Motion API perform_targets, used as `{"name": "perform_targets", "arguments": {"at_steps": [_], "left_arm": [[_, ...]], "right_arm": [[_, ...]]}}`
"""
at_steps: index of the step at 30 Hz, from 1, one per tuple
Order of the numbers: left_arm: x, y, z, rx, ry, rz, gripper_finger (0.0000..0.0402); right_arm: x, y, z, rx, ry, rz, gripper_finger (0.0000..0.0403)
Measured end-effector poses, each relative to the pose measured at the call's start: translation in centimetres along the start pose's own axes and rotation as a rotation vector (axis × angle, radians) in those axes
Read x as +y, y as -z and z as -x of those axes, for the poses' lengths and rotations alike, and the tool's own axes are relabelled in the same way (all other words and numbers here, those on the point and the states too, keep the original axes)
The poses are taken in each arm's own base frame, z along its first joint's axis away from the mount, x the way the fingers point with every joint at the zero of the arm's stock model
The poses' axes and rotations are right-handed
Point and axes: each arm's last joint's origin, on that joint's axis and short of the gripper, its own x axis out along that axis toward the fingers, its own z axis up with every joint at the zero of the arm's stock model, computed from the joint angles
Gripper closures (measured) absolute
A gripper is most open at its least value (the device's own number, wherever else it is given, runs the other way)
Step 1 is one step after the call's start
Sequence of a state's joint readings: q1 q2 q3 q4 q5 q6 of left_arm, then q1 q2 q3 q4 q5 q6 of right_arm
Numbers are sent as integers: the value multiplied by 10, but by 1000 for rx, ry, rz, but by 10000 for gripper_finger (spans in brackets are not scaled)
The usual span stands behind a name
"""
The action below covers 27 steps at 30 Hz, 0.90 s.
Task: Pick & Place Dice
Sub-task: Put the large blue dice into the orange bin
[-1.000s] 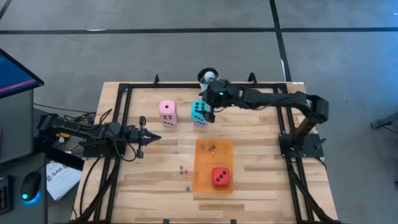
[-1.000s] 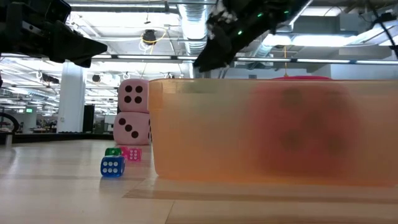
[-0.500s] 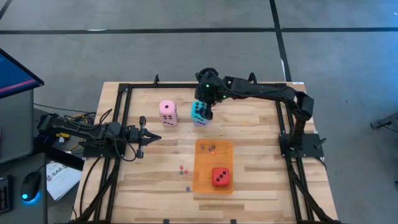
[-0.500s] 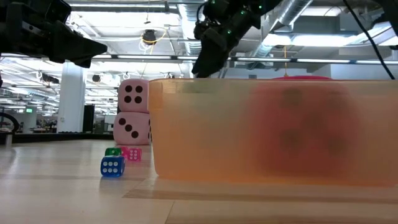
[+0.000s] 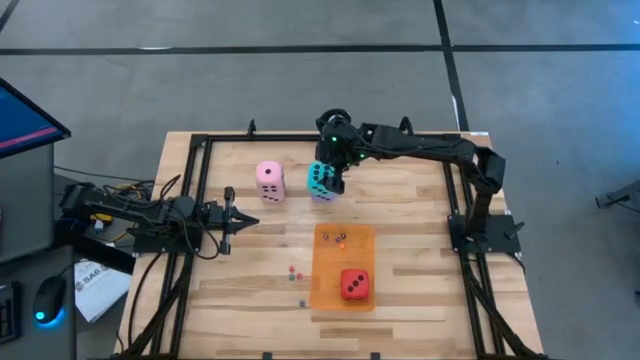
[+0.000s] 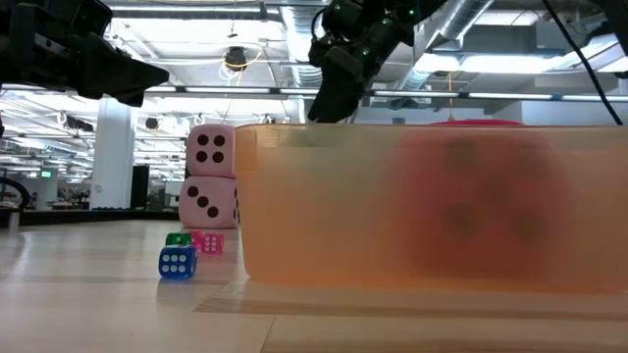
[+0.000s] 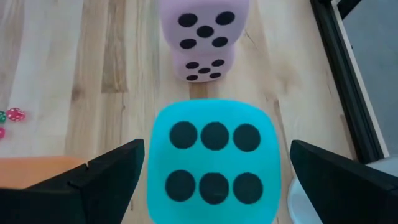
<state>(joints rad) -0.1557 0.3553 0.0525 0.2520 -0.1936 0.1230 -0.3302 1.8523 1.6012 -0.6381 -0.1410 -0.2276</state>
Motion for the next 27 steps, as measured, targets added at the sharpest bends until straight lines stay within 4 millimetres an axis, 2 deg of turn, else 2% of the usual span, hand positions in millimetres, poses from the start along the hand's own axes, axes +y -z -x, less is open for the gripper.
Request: {"name": "perform_targets", "arguments": {"at_steps": [27], "left_arm": [[0, 0, 0, 0, 0, 0, 402]], "right_arm": [[-1, 4, -1, 34, -4, -20, 6]]}}
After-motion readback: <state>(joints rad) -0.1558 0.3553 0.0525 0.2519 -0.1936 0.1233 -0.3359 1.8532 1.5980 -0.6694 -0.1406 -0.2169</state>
